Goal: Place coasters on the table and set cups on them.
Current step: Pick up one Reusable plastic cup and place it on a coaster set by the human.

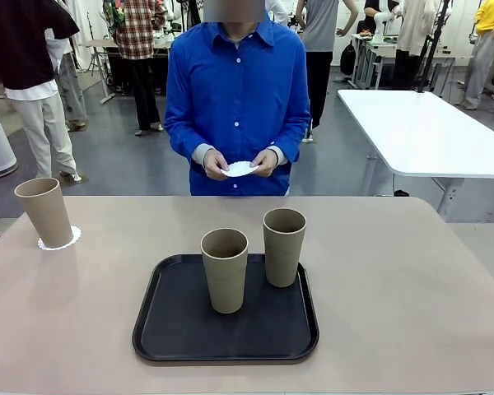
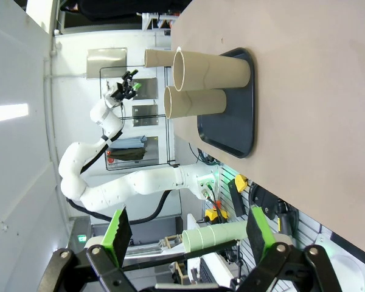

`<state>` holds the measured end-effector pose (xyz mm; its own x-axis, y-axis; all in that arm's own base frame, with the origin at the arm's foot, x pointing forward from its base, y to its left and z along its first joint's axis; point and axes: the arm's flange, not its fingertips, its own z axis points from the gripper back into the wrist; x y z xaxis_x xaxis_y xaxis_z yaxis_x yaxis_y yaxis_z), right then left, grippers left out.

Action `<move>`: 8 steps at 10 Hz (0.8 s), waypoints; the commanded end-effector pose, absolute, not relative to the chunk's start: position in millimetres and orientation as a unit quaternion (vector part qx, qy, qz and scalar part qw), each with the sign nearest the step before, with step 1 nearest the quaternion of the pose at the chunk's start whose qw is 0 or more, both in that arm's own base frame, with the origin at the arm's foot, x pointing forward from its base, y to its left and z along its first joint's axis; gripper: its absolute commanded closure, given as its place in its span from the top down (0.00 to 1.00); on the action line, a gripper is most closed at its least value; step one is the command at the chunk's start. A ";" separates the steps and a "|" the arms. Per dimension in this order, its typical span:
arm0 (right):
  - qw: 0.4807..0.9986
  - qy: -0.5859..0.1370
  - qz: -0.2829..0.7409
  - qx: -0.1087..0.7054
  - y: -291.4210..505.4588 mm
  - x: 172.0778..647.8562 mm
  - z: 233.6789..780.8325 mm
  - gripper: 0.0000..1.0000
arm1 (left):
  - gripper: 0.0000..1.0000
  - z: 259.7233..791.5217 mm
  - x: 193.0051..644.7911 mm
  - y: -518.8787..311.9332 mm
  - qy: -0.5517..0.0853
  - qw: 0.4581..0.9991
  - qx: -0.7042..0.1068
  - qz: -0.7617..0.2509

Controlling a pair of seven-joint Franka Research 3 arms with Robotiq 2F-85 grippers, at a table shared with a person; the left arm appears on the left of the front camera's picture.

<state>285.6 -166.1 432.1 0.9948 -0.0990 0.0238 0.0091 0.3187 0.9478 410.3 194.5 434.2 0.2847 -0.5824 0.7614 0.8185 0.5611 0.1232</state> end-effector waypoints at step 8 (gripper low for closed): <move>0.808 -0.040 -0.032 0.587 -165.9 284.2 432.4 1.00 | 1.00 539.6 365.4 58.8 -0.152 0.880 -0.047 -0.447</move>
<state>285.6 -166.0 432.1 0.9948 -0.0988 0.0237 0.0091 0.3188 0.9478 369.4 66.5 529.9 0.5412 -0.7676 0.3433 0.7819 0.6096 0.1305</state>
